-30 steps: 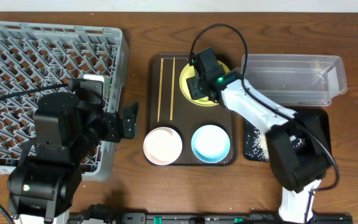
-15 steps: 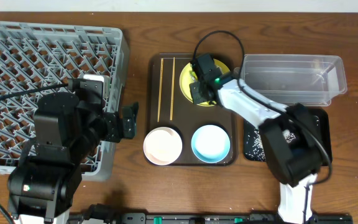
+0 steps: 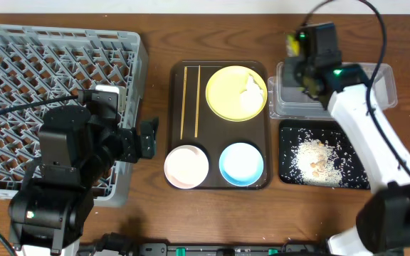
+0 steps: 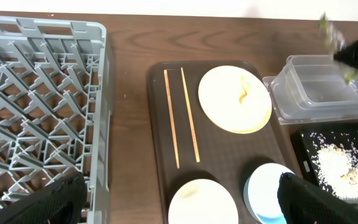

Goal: Sort waste into correct bins and load items into the dishwasher
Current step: 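Carry the wrapper right and drop it into the clear plastic bin, then grasp the white tissue on the yellow plate and drop it in the bin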

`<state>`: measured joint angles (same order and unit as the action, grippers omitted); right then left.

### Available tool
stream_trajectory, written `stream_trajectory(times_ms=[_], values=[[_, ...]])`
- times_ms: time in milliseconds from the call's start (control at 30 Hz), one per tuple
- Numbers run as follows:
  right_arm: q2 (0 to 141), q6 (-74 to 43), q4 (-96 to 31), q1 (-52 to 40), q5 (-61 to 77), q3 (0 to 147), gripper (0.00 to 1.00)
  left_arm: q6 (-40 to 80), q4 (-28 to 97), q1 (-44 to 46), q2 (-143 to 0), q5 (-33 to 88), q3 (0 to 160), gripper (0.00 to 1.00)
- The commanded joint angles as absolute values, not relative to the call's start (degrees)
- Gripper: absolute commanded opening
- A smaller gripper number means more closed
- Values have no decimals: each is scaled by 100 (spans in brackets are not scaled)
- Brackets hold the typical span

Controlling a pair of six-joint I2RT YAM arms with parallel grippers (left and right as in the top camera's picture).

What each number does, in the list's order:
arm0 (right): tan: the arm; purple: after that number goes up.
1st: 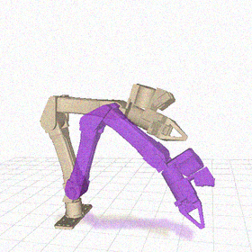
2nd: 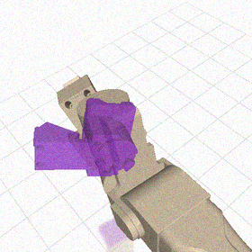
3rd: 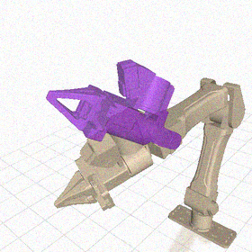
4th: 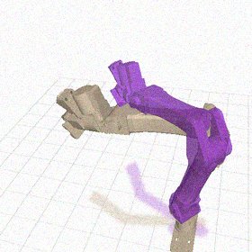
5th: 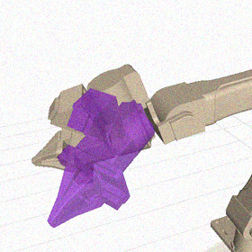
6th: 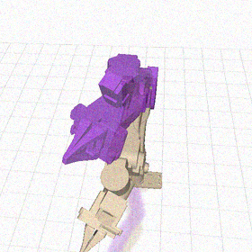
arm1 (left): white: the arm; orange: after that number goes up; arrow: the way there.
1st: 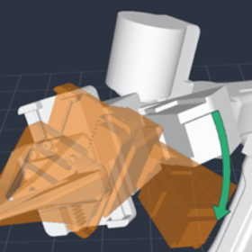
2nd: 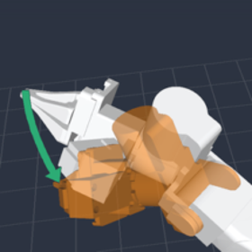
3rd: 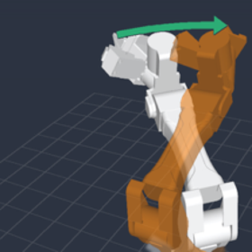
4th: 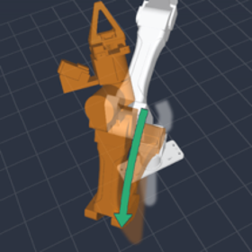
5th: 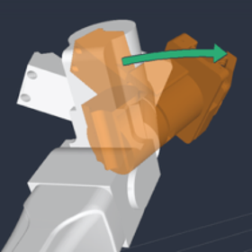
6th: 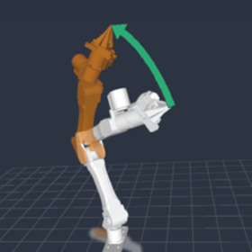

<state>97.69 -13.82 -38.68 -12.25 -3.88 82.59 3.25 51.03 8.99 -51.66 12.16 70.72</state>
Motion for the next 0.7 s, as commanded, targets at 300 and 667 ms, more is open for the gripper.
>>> stream_trajectory(times_ms=[300, 667], values=[[9977, -353, -3846, -913, 1103, 8125, 63, 392, 5100, 869, -5162, 1306, 7185, 98], [10217, -690, -3514, -2458, 316, 8114, 71, 392, 5100, 869, -5162, 1306, 7185, 98]])
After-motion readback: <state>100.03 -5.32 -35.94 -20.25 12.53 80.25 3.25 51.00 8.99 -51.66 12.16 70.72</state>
